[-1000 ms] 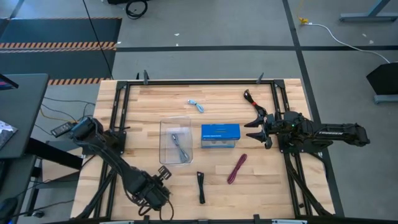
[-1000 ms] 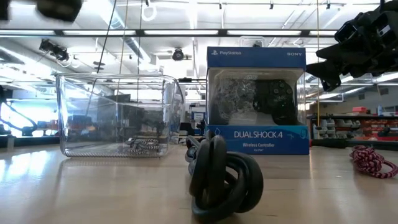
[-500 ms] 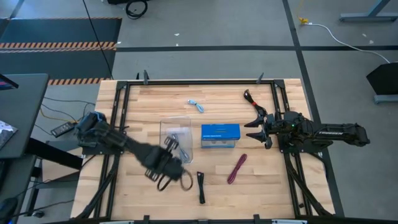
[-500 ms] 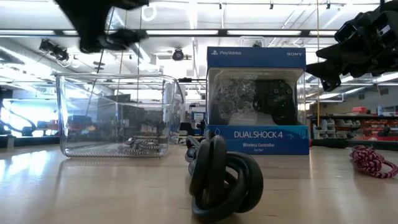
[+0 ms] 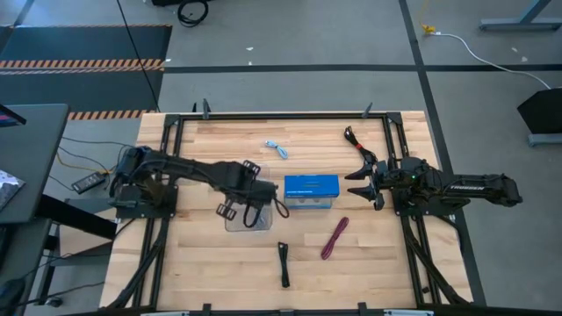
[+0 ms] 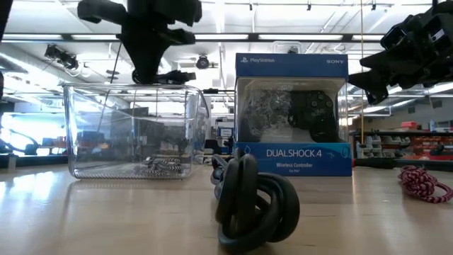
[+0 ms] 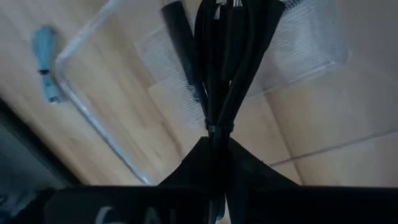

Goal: Pick and place USB-C Cables
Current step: Put the bottom left black left charger cable into the transparent bin, then put the top black charger cable into the transparent bin

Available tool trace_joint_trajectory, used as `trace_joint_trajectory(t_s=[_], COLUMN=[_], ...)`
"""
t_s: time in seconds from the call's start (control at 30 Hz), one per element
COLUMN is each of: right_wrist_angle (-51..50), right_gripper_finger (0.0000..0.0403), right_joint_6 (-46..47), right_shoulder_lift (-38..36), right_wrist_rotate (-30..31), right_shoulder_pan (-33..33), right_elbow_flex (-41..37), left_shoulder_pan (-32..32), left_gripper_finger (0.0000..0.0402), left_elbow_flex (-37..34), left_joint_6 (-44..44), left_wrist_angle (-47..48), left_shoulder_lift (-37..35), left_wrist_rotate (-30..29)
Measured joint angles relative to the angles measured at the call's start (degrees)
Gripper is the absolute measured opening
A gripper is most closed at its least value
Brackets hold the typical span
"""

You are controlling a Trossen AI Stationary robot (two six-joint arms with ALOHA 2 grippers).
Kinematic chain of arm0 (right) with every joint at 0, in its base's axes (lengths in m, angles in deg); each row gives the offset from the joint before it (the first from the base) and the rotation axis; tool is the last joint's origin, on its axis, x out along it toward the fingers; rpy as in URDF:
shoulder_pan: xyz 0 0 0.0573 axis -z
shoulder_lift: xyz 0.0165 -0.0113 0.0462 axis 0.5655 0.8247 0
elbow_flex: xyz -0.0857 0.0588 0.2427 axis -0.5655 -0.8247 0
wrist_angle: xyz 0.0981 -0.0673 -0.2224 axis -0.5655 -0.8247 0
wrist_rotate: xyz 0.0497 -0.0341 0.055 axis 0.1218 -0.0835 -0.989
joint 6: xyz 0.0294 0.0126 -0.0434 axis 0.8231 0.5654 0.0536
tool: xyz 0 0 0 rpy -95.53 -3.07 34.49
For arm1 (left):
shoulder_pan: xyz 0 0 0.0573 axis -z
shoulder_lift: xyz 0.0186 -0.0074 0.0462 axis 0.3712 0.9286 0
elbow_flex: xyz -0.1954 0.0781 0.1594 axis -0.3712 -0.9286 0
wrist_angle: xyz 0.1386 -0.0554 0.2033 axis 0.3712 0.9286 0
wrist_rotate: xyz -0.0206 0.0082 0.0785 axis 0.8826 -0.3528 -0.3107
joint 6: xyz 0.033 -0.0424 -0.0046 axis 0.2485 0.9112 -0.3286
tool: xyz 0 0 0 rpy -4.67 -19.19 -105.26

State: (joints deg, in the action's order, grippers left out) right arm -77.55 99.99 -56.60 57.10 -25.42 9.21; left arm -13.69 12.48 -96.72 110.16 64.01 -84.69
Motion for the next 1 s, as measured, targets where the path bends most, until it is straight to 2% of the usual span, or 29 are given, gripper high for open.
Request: trace_joint_trajectory(t_s=[0.37,0.67,0.77,1.0], right_wrist_angle=[-1.2,-1.6,-1.6,-1.6], right_gripper_finger=[0.0229,0.0229,0.0229,0.0229], right_joint_6=[-0.5,-0.5,-0.5,-0.5], right_shoulder_lift=[0.0,0.0,0.0,0.0], right_wrist_rotate=[0.0,0.0,0.0,0.0], right_shoulder_pan=[0.0,0.0,0.0,0.0], right_elbow_flex=[0.0,0.0,0.0,0.0], left_shoulder_pan=[-7.2,-7.6,-7.6,-7.6], left_gripper_finger=[0.0023,0.0025,0.0048,0.0138], left_elbow_flex=[0.0,0.0,-0.1,-0.1], left_joint_6=[-3.8,-4.6,-3.5,-0.6], left_wrist_angle=[-2.9,-2.9,-2.9,-2.9], left_shoulder_lift=[0.0,0.1,0.1,0.1], left_wrist_rotate=[4.3,5.9,7.2,7.2])
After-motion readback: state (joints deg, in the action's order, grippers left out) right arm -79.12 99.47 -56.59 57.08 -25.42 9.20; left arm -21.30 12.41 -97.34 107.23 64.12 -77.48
